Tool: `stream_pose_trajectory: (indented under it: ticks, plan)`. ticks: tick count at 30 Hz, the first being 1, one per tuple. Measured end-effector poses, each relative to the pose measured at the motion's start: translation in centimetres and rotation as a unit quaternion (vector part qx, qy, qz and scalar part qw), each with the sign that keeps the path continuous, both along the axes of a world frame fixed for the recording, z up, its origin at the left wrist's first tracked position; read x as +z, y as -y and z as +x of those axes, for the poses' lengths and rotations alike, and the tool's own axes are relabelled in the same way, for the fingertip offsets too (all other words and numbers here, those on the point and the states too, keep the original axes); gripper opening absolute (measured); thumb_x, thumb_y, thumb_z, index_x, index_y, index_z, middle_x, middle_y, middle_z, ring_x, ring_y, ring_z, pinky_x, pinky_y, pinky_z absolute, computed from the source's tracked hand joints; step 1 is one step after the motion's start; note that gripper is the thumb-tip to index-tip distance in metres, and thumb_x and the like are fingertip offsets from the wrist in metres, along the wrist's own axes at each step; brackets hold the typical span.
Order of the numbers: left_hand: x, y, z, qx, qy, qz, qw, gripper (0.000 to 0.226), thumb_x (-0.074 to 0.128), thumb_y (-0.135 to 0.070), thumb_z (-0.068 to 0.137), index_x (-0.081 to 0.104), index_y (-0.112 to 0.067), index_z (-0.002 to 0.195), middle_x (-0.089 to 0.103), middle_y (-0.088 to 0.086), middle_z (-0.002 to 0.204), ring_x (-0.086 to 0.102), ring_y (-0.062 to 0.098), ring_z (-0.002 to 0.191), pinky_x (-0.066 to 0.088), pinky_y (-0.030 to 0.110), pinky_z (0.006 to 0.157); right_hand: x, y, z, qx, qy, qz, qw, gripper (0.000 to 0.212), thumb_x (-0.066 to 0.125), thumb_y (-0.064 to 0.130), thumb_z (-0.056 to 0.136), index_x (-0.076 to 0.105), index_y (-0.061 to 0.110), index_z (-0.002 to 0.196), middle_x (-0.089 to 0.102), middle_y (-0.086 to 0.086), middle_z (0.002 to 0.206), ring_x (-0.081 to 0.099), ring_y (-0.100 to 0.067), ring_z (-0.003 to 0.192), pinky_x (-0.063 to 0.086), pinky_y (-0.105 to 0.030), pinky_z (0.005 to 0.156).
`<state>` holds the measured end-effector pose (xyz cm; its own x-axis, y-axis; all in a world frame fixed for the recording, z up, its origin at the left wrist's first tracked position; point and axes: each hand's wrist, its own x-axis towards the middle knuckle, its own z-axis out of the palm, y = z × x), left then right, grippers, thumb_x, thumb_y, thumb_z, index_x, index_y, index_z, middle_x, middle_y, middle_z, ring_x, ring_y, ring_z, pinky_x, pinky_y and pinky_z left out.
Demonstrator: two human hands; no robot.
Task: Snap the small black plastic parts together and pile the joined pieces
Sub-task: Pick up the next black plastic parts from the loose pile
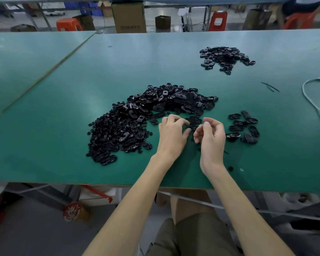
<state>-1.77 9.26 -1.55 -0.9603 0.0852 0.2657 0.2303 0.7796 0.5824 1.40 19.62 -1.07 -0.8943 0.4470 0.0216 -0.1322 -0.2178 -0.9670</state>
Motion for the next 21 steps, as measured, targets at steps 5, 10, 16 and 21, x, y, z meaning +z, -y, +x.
stream_pose_trajectory:
  ticks: [5,10,16,21]
  plan:
    - [0.0,0.2,-0.1,-0.033,0.005,-0.022,0.999,0.024,0.067,-0.035,0.098,0.070,-0.027,0.120,0.051,0.000,0.129,0.037,0.022,0.125,0.019,0.028,0.097,0.0,0.0,0.0,0.000,0.001,-0.007,1.000,0.012,0.045,0.011,0.108,0.057,0.013,0.110,0.061,0.001,0.075,0.056,-0.012,0.064,0.048,-0.026,0.058]
    - [-0.1,0.3,-0.2,-0.028,0.014,0.008,0.999,0.017,0.071,-0.031,0.096,0.073,-0.021,0.110,0.054,0.000,0.122,0.039,0.021,0.122,0.020,0.028,0.095,0.0,0.0,0.0,0.004,0.004,-0.007,1.000,0.012,0.047,0.012,0.108,0.058,0.012,0.110,0.062,0.001,0.077,0.058,-0.012,0.066,0.050,-0.027,0.060]
    - [0.8,1.3,0.0,-0.051,0.043,0.258,0.964,0.007,0.067,-0.017,0.100,0.070,-0.017,0.093,0.068,-0.007,0.086,0.061,0.006,0.081,0.045,0.024,0.081,-0.4,-0.1,-0.1,0.013,0.000,0.048,0.999,0.008,0.060,0.015,0.104,0.064,0.017,0.110,0.066,-0.002,0.097,0.062,-0.008,0.074,0.052,-0.024,0.067]
    - [0.7,1.6,-0.1,-0.072,0.065,0.296,0.950,0.012,0.061,-0.004,0.101,0.066,-0.010,0.092,0.065,0.000,0.079,0.059,0.011,0.067,0.051,0.028,0.074,-0.7,-0.1,-0.2,0.048,-0.007,0.108,0.993,0.010,0.068,0.013,0.100,0.072,0.015,0.108,0.072,-0.010,0.107,0.068,-0.011,0.086,0.053,-0.019,0.066]
